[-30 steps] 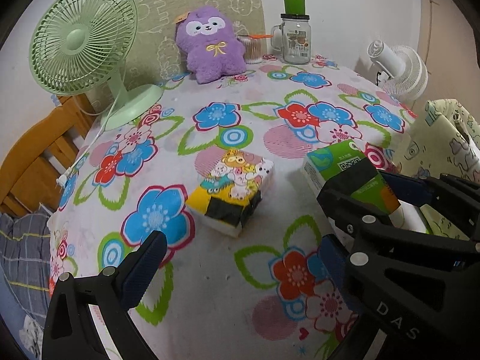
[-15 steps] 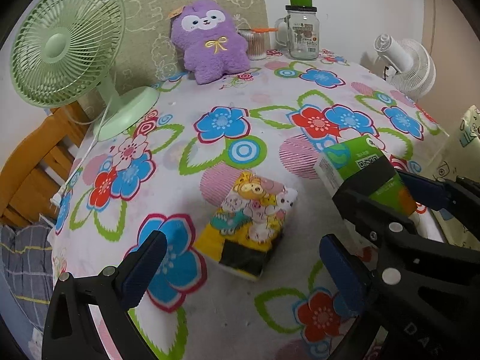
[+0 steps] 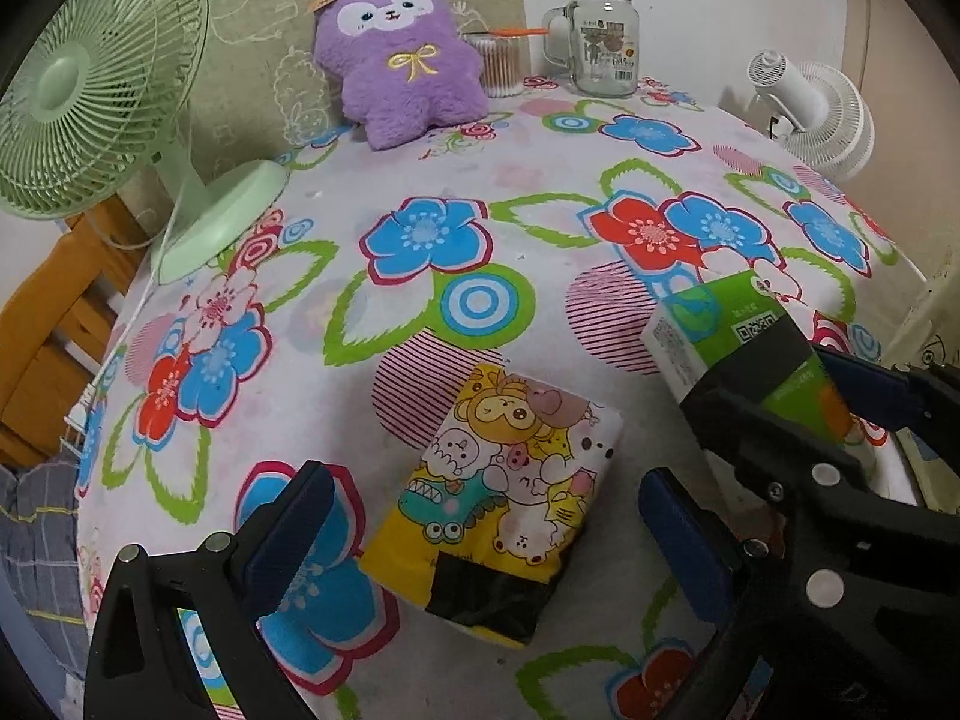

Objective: Organize soft objects
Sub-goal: 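Grasp the green tissue pack with the right gripper while the left gripper grasps the cartoon packet, then carry the green pack and cartoon packet over the yellow-green box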

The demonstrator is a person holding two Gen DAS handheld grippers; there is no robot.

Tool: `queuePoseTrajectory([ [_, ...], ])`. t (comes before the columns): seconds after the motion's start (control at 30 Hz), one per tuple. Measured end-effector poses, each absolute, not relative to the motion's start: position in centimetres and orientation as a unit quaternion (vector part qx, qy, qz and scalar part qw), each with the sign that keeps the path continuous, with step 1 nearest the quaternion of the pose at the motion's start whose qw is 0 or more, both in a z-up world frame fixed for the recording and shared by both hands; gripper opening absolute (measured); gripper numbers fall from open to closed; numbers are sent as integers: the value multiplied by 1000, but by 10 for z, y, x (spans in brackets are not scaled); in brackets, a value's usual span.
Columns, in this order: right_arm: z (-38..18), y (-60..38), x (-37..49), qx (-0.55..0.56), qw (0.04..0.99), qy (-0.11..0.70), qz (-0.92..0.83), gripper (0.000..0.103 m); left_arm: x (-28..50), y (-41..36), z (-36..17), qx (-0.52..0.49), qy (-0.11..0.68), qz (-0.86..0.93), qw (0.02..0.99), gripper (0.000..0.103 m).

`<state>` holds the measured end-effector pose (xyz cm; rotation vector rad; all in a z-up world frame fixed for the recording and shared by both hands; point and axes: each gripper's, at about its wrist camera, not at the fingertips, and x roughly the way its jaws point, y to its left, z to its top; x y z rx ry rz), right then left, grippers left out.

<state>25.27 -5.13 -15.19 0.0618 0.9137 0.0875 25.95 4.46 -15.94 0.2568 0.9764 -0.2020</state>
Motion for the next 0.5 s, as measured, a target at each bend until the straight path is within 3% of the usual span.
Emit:
queuePoseTrajectory([
  [0.07, -153, -52, 254, 31, 895, 442, 42, 54, 259, 46, -159, 118, 465, -101, 871, 99],
  [0.17, -153, -52, 254, 32, 896, 441, 40, 54, 257, 44, -157, 112, 462, -117, 872, 83],
  [0.23, -152, -52, 254, 33, 896, 441, 40, 54, 255, 42, -156, 108, 463, -129, 870, 64],
  [0.27, -152, -52, 253, 33, 896, 440, 39, 54, 253, 41, -155, 105, 464, -137, 869, 60],
  [0.5, -149, -50, 245, 26, 896, 441, 42, 54, 241, 33, -152, 121, 461, -130, 870, 51],
])
